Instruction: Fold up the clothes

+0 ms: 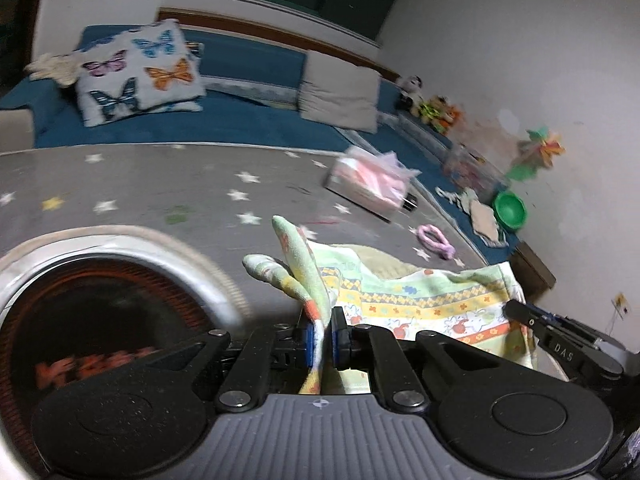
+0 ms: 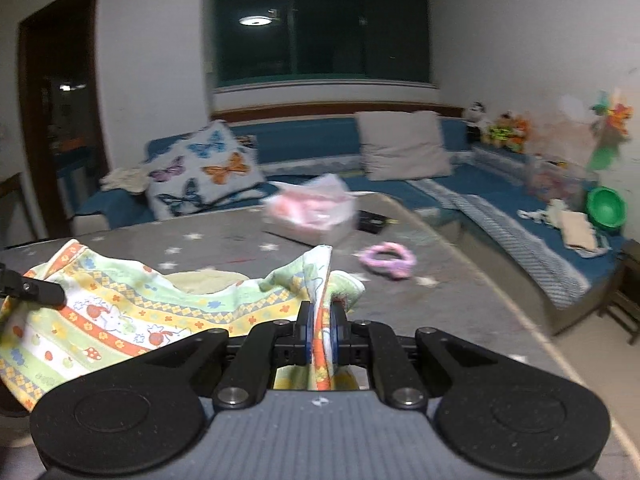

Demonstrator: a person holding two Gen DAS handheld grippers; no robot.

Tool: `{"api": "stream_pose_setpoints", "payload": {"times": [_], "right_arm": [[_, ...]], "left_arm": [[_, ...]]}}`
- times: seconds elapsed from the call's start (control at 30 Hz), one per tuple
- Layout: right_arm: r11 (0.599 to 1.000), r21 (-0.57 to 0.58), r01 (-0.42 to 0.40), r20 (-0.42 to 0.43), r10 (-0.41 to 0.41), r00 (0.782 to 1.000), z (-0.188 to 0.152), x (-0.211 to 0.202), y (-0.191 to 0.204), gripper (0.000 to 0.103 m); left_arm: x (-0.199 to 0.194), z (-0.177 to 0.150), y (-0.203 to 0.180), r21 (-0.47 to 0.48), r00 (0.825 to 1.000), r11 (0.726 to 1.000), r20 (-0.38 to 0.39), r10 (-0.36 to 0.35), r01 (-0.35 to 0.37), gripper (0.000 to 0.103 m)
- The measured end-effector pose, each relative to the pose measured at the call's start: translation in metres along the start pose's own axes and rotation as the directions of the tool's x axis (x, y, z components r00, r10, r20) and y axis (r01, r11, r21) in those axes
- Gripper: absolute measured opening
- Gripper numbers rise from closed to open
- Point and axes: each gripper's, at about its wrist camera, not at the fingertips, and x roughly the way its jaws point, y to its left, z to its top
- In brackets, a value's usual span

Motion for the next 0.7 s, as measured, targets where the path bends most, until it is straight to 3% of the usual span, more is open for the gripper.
{"api": "stream_pose_setpoints", "payload": {"times": [0.13,0.2,0.27,0.33,0.4,0.47,0.57,0.7], "right_arm": [[0.997,0.028,0.074,-0.07,-0.072,0.995,-0.014,0.021,-0.022,0.01],[0.995,0.031,0.091,-0.105,-0.088,0.991,-0.021,0.03,-0.029,0.013],[0.995,0.035,0.092,-0.112,-0.088,0.99,-0.027,0.03,-0.031,0.013],[0.996,0.041,0.073,-0.102,-0.069,0.992,-0.029,0.028,-0.028,0.013],[0.999,0.038,0.037,-0.091,-0.034,0.995,-0.03,0.023,-0.022,0.019],[1.0,0.022,-0.018,-0.1,0.02,0.995,-0.033,0.021,-0.012,0.035],[0.995,-0.006,-0.103,-0.118,0.101,0.988,-0.039,0.019,0.006,0.042],[0.985,-0.065,-0.157,-0.152,0.146,0.978,-0.053,0.02,0.026,0.058]], "left_arm": [[0.029,-0.009,-0.011,0.061,0.996,0.995,-0.049,0.081,-0.078,0.016],[0.035,-0.015,-0.009,0.079,0.991,0.99,-0.061,0.119,-0.115,0.043],[0.034,-0.019,-0.006,0.093,0.988,0.986,-0.059,0.144,-0.138,0.046],[0.033,-0.022,-0.006,0.114,0.985,0.982,-0.055,0.161,-0.154,0.048],[0.034,-0.024,-0.009,0.138,0.983,0.976,-0.057,0.175,-0.166,0.056],[0.038,-0.027,-0.014,0.17,0.98,0.969,-0.058,0.191,-0.179,0.06],[0.045,-0.035,-0.019,0.208,0.973,0.957,-0.067,0.219,-0.201,0.071],[0.047,-0.043,-0.022,0.235,0.968,0.947,-0.071,0.242,-0.22,0.076]]}}
